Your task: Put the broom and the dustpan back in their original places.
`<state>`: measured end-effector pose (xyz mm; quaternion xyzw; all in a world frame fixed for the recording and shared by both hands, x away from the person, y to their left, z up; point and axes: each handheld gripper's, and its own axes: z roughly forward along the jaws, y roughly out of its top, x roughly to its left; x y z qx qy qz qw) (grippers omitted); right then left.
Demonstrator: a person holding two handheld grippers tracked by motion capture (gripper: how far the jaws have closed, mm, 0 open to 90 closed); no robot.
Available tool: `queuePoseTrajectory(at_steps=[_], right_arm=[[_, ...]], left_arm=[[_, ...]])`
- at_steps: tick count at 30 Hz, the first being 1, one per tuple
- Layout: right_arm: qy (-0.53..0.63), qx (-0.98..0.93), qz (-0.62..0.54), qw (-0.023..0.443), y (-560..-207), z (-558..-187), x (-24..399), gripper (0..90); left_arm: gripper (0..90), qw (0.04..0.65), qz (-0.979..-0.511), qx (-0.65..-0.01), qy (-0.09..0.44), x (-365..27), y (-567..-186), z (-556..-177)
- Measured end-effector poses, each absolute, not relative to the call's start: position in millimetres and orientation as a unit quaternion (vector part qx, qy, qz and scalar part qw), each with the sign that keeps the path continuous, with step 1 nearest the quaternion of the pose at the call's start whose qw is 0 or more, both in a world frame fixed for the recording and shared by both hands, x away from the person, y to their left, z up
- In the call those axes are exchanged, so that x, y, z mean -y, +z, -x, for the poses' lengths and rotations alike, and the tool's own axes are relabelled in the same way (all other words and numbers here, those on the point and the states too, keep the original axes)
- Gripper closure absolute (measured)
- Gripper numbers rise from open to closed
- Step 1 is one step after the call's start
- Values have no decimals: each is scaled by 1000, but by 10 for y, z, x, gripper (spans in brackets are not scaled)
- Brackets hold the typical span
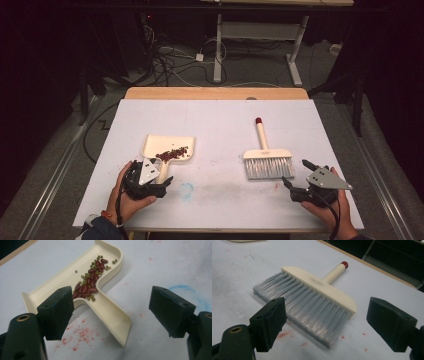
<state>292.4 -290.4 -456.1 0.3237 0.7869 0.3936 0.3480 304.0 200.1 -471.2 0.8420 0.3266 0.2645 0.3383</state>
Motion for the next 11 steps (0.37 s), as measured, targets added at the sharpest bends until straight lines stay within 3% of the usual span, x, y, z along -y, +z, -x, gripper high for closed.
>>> queuePoseTrajectory(at_steps=[11], right_arm=[[407, -783, -326, 339, -4559, -2960, 2926, 165]], left_arm=[[196, 343, -833, -340, 269, -2048, -4708, -3091]])
